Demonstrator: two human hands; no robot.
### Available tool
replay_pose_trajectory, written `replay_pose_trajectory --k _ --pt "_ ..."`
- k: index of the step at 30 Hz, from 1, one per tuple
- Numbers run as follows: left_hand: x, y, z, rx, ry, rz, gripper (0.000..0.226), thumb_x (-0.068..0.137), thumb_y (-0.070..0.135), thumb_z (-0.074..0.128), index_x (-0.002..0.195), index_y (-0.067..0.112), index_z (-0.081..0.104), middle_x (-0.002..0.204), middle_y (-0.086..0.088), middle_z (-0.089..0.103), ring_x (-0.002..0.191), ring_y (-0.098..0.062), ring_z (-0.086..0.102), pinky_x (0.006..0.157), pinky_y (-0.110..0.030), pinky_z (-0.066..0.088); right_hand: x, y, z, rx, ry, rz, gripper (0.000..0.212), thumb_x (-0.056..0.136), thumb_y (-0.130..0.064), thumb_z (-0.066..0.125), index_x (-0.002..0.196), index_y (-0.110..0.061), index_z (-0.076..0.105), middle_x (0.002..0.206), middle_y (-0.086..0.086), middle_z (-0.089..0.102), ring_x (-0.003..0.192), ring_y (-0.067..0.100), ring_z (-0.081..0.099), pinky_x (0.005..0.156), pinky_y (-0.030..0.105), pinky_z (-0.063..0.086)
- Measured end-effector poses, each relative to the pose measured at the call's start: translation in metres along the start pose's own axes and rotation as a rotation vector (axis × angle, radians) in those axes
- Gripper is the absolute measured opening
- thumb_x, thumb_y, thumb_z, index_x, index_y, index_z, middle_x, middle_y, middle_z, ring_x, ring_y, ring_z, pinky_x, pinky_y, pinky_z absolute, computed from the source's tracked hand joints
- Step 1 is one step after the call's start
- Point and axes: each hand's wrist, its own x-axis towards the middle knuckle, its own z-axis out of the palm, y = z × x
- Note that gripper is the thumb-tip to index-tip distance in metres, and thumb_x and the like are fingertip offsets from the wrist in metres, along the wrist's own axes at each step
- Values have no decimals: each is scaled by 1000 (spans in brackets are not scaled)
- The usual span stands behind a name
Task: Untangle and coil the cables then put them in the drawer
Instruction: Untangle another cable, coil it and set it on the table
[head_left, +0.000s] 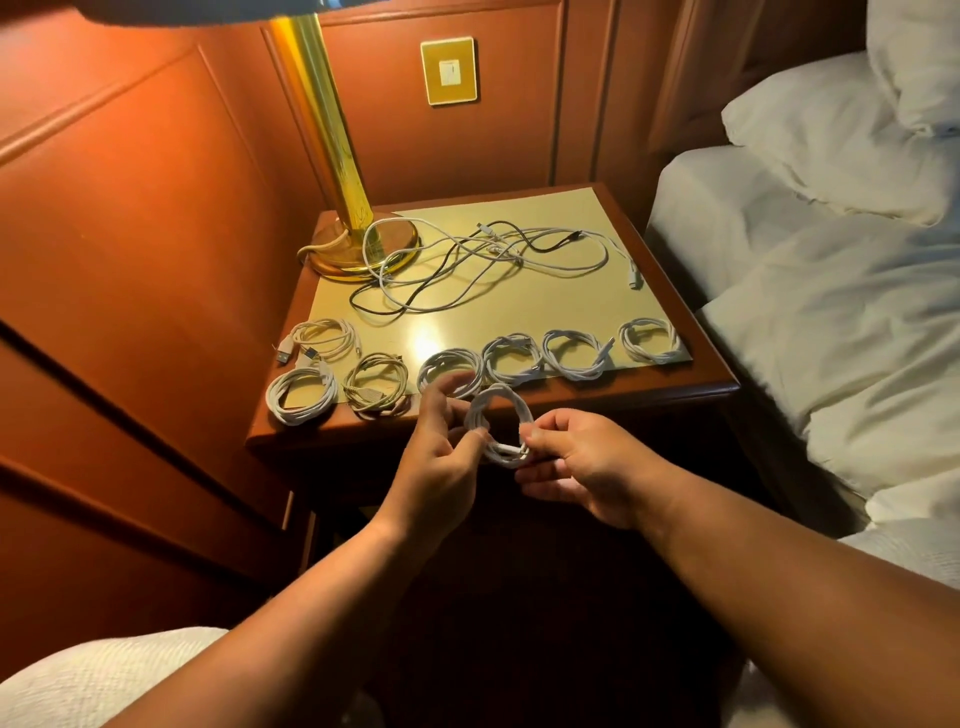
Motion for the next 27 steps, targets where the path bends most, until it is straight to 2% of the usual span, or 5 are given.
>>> replay_pose_trajectory --k 4,11,14,22,27 --pt "-1 3 -1 51 -95 13 53 95 -6 48 134 31 43 97 -9 55 81 -6 60 81 -25 52 -11 -6 -2 -89 -11 -29 18 100 -21 55 111 -9 63 92 11 68 83 23 69 71 35 58" --pt "-6 21 3 64 -136 -32 40 95 -6 53 121 25 52 98 -7 62 87 -18 67 81 -28 57 -32 -24 -3 -299 50 -104 14 100 -23 55 107 -15 64 101 11 64 91 23 65 73 36 61" --pt "1 32 0 273 -153 -22 30 94 8 61 120 22 57 105 1 62 93 -9 65 76 -19 56 -38 -36 -9 -309 119 -139 3 98 -20 59 100 -20 61 108 11 61 94 25 66 72 37 62" --pt "53 47 1 693 -163 31 11 93 23 64 103 28 66 101 9 68 89 -11 65 78 -36 59 -27 -77 -50 -620 420 -306 13 95 -30 63 90 -19 64 100 6 71 94 23 67 86 42 54" --pt "94 52 23 821 -229 77 12 96 19 60 102 29 64 103 8 66 89 -9 64 75 -32 60 -3 -102 -91 -686 578 -302 34 91 -31 69 118 -11 63 114 8 66 92 18 56 77 25 40"
